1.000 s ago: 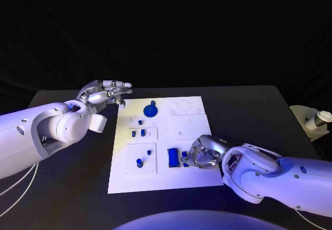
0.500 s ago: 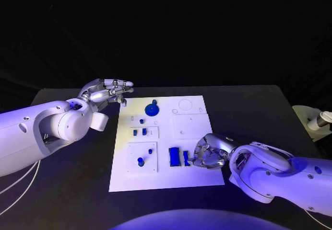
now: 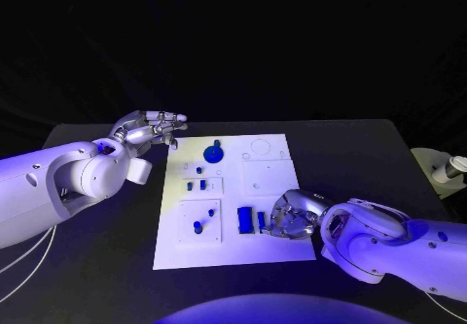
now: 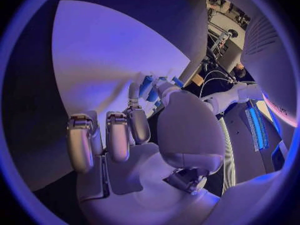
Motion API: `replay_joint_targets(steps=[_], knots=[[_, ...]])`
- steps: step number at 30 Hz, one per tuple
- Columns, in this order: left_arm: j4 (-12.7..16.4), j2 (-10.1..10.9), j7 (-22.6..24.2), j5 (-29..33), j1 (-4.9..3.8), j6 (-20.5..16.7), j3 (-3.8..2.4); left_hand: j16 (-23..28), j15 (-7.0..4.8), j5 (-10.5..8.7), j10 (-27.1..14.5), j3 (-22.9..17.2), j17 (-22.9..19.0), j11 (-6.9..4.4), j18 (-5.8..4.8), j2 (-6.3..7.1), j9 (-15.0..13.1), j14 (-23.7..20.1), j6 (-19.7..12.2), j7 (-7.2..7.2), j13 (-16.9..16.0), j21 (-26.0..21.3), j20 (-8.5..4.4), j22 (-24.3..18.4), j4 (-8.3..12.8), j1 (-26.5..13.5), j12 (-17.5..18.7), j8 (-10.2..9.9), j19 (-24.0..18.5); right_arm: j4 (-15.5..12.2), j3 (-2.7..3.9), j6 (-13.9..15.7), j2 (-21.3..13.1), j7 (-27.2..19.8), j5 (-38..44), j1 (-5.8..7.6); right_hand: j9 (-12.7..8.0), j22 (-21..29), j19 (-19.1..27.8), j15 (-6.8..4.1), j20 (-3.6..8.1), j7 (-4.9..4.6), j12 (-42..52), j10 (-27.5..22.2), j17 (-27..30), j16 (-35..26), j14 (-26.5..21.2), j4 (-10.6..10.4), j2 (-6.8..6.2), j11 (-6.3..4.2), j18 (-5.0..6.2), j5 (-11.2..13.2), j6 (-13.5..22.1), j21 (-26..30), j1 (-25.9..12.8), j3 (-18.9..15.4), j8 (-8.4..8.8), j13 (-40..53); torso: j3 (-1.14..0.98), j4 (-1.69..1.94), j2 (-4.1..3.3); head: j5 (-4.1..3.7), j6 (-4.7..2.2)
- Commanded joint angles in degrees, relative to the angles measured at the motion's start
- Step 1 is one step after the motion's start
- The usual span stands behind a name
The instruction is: Assemble the parts on the task board
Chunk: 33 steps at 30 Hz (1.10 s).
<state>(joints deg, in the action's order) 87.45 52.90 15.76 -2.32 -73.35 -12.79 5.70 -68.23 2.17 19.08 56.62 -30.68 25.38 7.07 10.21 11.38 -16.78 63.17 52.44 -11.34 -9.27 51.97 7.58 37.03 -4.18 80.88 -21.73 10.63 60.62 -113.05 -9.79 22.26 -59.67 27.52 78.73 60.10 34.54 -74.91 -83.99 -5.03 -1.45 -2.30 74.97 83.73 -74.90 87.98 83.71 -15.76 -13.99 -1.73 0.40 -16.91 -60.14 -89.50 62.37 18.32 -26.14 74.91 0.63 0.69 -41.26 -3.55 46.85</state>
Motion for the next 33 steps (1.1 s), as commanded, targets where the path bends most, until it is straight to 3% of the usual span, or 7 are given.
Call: replay_joint_targets(steps=[1,9,20,23,26,32,33], knots=[[0.12,-0.09,0.21,0.12,-0.04,0.79,-0.04,-0.22,0.22,0.16,-0.35,-0.28,-0.08,0.05,0.39,-0.41,0.07,-0.12,-0.35,0.14,-0.08,0.32,-0.12,0.05,0.04,0.06,-0.18,0.31,0.39,0.4,0.0,-1.17,0.52,-0.72,0.04,-0.18,-0.08,-14.91,-5.78,0.01,0.19,-0.28,-0.19,1.29,-10.27,0.15,5.34,-0.03,0.05,0.18,-0.26,0.34,0.27,0.13,0.8,-0.43,0.19,6.94,-0.04,0.04,-0.02,0.01,0.03],[0.14,-0.04,0.19,0.12,-0.04,0.77,-0.04,-0.22,0.22,0.16,-0.35,-0.28,-0.08,0.05,0.39,-0.41,0.07,-0.12,-0.35,0.14,-0.08,0.32,-0.12,0.05,0.04,0.06,-0.18,0.31,0.39,1.99,0.0,-0.21,1.43,0.26,0.99,-0.34,-0.14,-14.98,-5.87,0.01,0.18,-0.25,-0.04,1.36,-10.4,0.2,5.37,-0.4,0.8,0.15,-0.31,0.41,0.12,-0.12,1.18,-0.48,0.15,7.04,-0.01,-0.04,0.02,0.15,0.1],[0.11,-0.01,0.19,0.12,-0.04,0.81,-0.04,-0.22,0.22,0.16,-0.35,-0.28,-0.08,0.05,0.39,-0.41,0.07,-0.12,-0.35,0.14,-0.08,0.32,-0.12,0.05,0.04,0.06,-0.18,0.31,0.39,2.41,0.01,1.48,1.52,-0.82,0.89,-0.37,-0.17,-14.94,-5.81,-0.01,0.18,-0.25,-0.09,1.35,-10.36,0.18,5.36,-0.49,0.82,0.14,-0.28,0.49,0.11,0.04,1.37,-0.69,0.15,7.02,-0.04,-0.08,0.07,0.17,-0.12],[0.07,0.0,0.23,0.11,-0.04,0.8,-0.04,-0.28,0.18,0.12,-0.5,-0.5,-0.15,0.02,0.41,-0.42,0.07,-0.16,-0.41,0.18,-0.19,0.43,-0.14,0.14,0.31,0.38,-0.52,0.46,0.39,2.4,0.05,5.17,0.94,-3.81,-2.9,-0.26,-0.22,-14.87,-5.73,0.01,0.18,-0.31,-0.43,1.24,-10.17,0.1,5.32,-0.67,0.74,0.18,-0.23,0.58,0.17,0.26,1.2,-1.0,0.19,6.85,-0.02,-0.05,0.1,0.15,-0.49],[0.02,-0.02,0.53,0.12,-0.04,0.73,-0.02,-0.28,0.19,0.1,-0.53,-0.47,-0.16,0.04,0.4,-0.37,0.07,-0.17,-0.41,0.16,-0.2,0.44,-0.14,0.15,0.31,0.35,-0.56,0.48,0.37,3.11,0.13,8.82,0.21,-9.1,-10.5,0.36,-0.69,-13.54,-4.04,0.52,-0.14,-1.14,-5.99,-1.0,-7.3,-1.16,4.67,-0.71,0.63,0.87,0.74,-0.23,2.32,4.86,1.46,-1.92,1.34,3.95,0.05,-0.02,0.17,0.14,-0.75],[-0.49,-0.21,2.1,0.77,-0.04,0.25,-0.01,-0.23,0.33,-0.1,-0.66,0.13,-0.26,0.08,0.35,0.11,0.06,-0.41,-0.5,0.16,-0.31,0.3,-0.01,0.11,-0.25,-0.65,-0.92,0.63,0.12,6.59,0.19,10.7,-0.24,-22.25,-27.5,2.92,-1.22,-10.99,-0.78,1.53,-1.04,-2.5,-13.76,-4.6,-2.15,-3.89,3.35,-0.37,1.64,2.06,2.45,-0.17,5.37,13.47,4.47,-2.43,2.85,-0.28,0.22,-0.13,0.4,-0.1,-1.77],[-0.84,-0.42,2.79,1.14,-0.04,-0.27,-0.01,-0.22,0.37,-0.13,-0.71,0.39,-0.29,0.07,0.34,0.28,0.06,-0.49,-0.54,0.19,-0.35,0.2,0.05,0.06,-0.51,-1.04,-1.04,0.69,0.01,8.47,0.2,10.19,0.0,-27.03,-33.28,3.94,-1.29,-10.62,-0.35,1.69,-1.23,-2.72,-14.79,-5.17,-1.81,-4.16,3.27,-0.08,1.97,2.25,2.67,0.01,5.85,14.65,5.54,-2.37,3.06,-0.9,0.3,-0.2,0.55,-0.18,-2.12]])
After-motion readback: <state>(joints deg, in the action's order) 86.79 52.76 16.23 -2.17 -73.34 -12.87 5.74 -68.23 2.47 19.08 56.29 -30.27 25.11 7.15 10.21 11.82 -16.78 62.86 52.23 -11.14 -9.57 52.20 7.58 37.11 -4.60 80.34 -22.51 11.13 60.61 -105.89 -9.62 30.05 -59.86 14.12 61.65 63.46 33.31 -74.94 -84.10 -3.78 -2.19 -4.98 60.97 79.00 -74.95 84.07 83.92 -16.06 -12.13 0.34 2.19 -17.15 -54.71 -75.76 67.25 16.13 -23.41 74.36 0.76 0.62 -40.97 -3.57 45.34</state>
